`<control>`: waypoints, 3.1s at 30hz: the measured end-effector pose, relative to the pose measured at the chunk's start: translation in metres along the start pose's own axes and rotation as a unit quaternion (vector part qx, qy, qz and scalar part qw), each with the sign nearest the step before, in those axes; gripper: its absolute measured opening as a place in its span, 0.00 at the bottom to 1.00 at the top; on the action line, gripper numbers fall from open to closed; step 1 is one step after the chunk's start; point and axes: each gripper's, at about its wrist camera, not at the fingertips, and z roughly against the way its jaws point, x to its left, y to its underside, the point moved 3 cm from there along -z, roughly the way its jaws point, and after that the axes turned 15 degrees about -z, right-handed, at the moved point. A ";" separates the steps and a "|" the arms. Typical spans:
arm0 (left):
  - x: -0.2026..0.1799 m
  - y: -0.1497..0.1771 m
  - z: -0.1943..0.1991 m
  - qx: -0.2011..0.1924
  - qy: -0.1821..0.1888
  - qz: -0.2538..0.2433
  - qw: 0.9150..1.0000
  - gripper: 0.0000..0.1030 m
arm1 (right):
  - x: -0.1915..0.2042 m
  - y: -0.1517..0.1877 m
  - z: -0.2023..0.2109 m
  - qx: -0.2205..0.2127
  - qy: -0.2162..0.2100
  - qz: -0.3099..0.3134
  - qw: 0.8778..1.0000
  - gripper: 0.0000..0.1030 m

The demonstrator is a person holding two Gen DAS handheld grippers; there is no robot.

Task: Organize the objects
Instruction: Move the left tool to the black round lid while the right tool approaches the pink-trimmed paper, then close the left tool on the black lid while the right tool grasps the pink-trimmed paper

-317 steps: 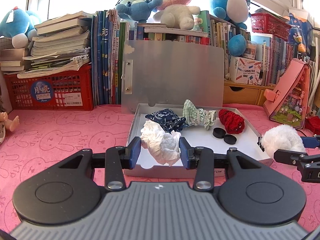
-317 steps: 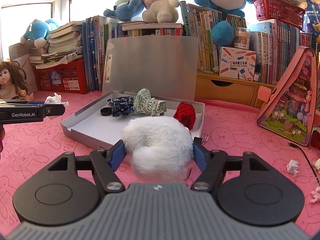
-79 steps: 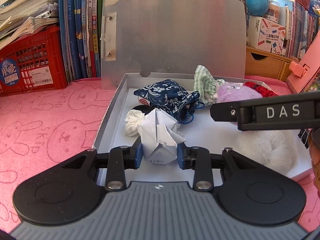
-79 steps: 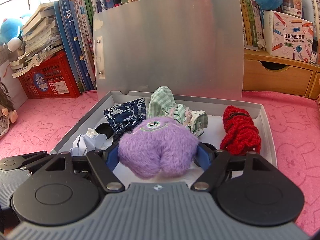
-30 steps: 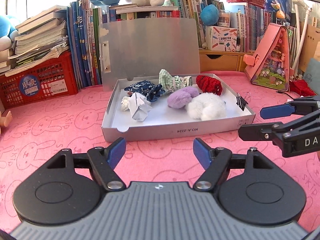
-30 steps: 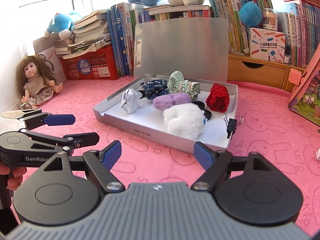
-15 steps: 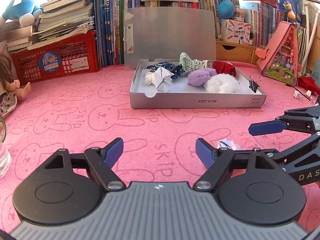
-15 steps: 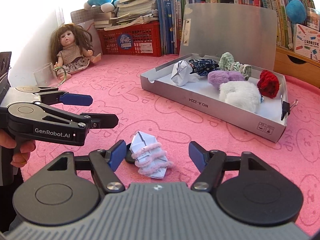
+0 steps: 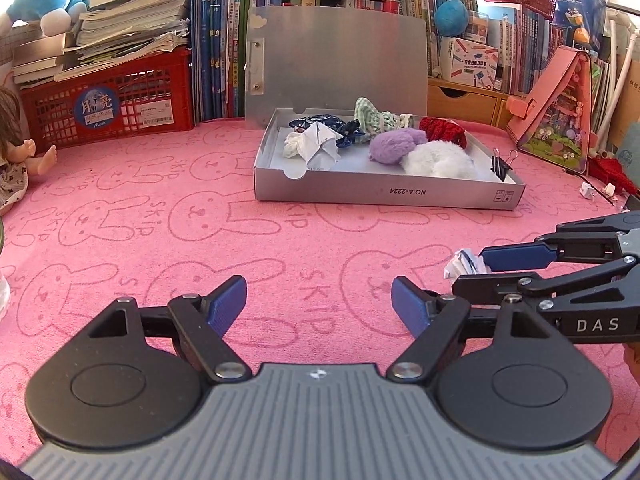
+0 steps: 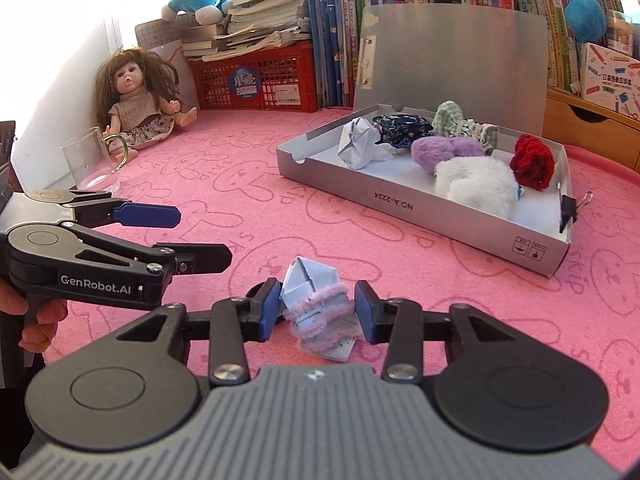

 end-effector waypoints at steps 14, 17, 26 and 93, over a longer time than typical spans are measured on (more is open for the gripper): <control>-0.052 0.003 -0.014 -0.007 0.039 -0.028 0.999 0.80 | -0.045 0.010 0.028 -0.030 0.115 -0.056 0.991 0.48; -0.059 0.002 -0.022 -0.002 0.040 -0.026 0.999 0.80 | -0.042 0.017 0.030 -0.045 0.114 -0.045 0.991 0.62; -0.065 0.003 -0.028 -0.008 0.019 -0.042 0.999 0.77 | -0.042 0.030 0.022 -0.050 0.138 -0.013 0.989 0.70; -0.050 0.006 -0.023 -0.022 0.011 -0.004 1.000 0.54 | -0.005 0.028 0.011 -0.056 0.139 -0.038 0.988 0.54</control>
